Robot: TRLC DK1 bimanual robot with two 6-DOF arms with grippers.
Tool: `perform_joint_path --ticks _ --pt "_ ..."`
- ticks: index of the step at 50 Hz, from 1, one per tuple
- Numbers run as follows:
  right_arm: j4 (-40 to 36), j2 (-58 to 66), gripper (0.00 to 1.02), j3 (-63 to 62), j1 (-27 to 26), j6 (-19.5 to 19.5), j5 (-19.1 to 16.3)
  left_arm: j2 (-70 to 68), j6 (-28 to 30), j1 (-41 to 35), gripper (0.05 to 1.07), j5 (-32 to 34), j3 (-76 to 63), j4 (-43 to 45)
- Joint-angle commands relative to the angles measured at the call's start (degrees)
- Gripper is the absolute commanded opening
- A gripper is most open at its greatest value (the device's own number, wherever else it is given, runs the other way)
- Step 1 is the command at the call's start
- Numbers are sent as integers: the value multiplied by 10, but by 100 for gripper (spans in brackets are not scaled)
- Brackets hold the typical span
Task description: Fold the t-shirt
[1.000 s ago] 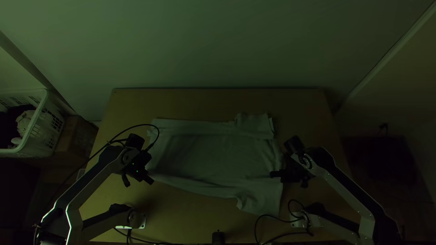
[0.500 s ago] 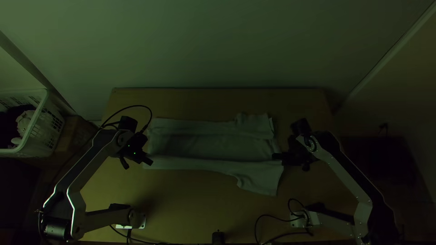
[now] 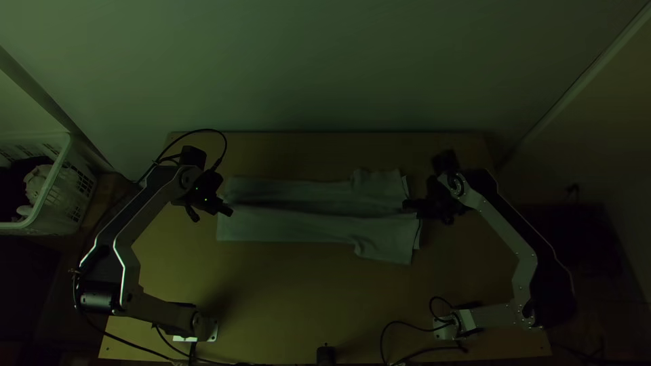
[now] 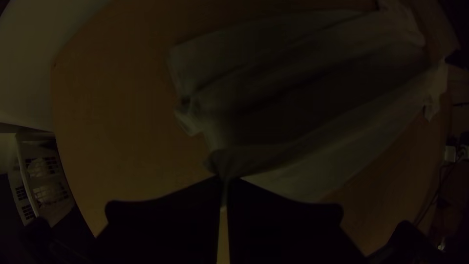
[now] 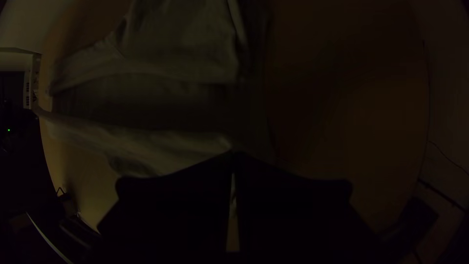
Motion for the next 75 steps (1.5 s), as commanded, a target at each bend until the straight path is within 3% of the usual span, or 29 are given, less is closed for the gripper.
perform_joint_path --ticks 1,33,35,38,41,43,58,64,75 --pt "7 37 3 34 -9 -8 6 34 4 13 8 2 39 5" --pt "34 249 3 229 -39 -13 8 160 -18 20 9 5 163 9" --pt "34 258 3 237 -39 -12 8 162 -19 21 17 6 164 12" --pt "34 271 3 250 -42 -11 8 164 -19 25 49 10 162 12" --pt "33 280 13 265 -47 -11 8 165 -21 28 88 16 161 16" --pt "34 285 21 272 -50 -10 8 164 -27 30 102 17 159 24" --pt "30 250 89 292 -77 -24 8 142 -82 69 102 102 151 39" --pt "29 221 98 295 -87 -28 9 135 -100 95 102 151 142 41" --pt "40 166 98 299 -114 -26 14 129 -129 140 102 236 113 50"
